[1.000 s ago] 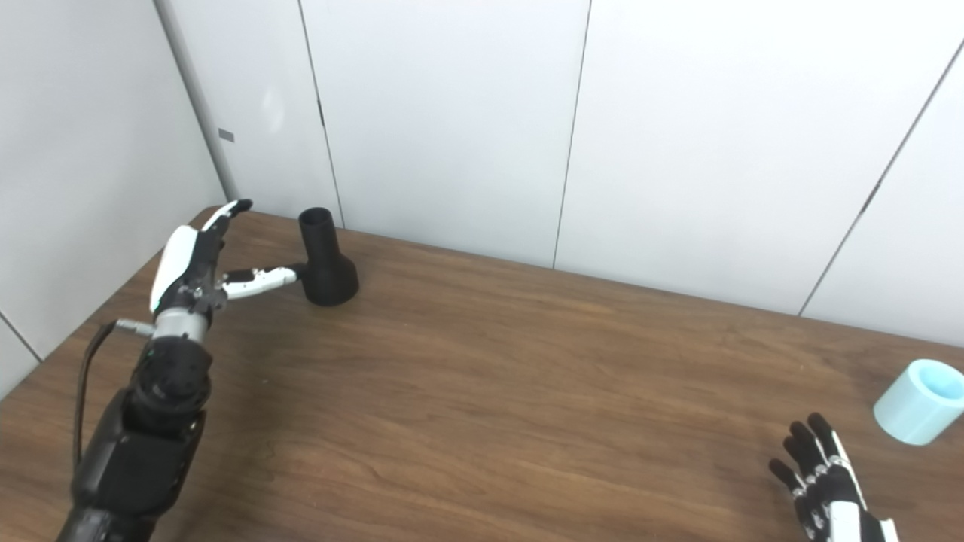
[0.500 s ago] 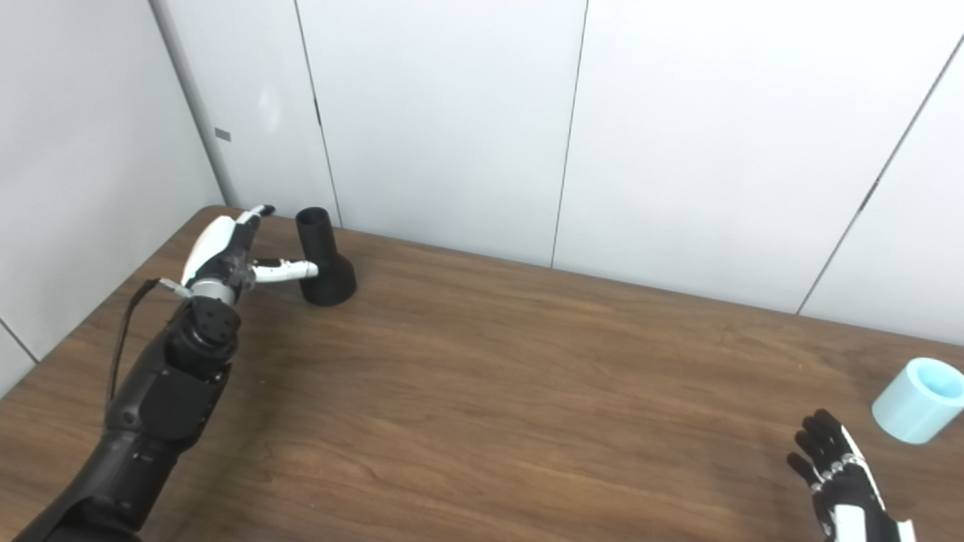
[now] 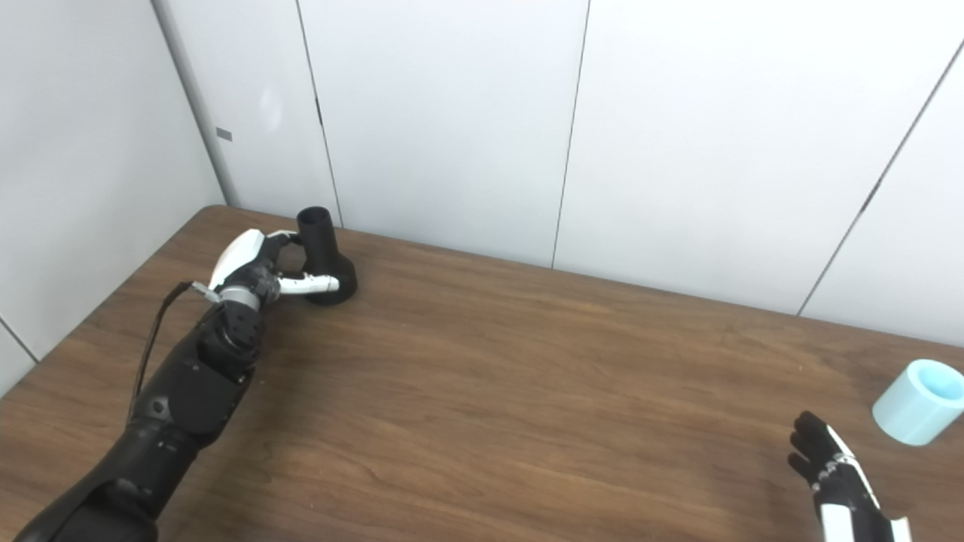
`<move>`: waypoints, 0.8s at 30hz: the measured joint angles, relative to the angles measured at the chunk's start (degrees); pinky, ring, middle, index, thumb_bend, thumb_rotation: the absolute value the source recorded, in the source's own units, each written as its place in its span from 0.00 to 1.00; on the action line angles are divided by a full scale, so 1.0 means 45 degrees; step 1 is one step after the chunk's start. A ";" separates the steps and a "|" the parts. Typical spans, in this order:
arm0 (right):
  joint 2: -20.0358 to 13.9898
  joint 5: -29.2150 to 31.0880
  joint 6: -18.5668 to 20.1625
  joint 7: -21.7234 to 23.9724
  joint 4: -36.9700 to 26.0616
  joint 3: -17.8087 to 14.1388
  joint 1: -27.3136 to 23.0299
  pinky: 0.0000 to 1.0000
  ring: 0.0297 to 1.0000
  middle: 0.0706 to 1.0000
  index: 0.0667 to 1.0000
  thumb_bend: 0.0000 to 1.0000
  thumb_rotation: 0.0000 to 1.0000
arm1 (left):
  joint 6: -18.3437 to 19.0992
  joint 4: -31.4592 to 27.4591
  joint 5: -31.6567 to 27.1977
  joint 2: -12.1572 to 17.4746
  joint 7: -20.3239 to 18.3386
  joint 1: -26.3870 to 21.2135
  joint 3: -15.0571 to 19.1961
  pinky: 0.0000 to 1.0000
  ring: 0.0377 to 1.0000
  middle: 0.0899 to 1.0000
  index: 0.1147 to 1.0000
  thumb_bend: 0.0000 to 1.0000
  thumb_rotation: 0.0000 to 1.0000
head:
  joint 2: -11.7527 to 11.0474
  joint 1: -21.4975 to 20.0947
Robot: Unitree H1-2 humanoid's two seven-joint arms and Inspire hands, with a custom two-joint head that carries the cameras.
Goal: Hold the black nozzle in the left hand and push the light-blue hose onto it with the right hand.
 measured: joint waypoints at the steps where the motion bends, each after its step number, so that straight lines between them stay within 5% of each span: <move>1: -0.0002 -0.0386 0.0000 -0.0196 -0.0014 0.0045 0.0001 0.91 0.90 0.87 0.82 0.59 1.00 | -0.0085 0.0057 0.0019 -0.0003 0.0000 0.0007 -0.0107 0.99 0.92 0.86 0.78 0.98 0.41 | 0.0039 -0.0020; 24: 0.0002 -0.1066 -0.0231 -0.0754 -0.0030 0.0083 0.0010 0.86 0.86 0.83 0.80 0.56 1.00 | -0.0606 0.0021 -0.0024 -0.0525 0.0225 0.0008 -0.0064 0.93 0.90 0.81 0.76 0.88 0.33 | 0.0273 -0.0040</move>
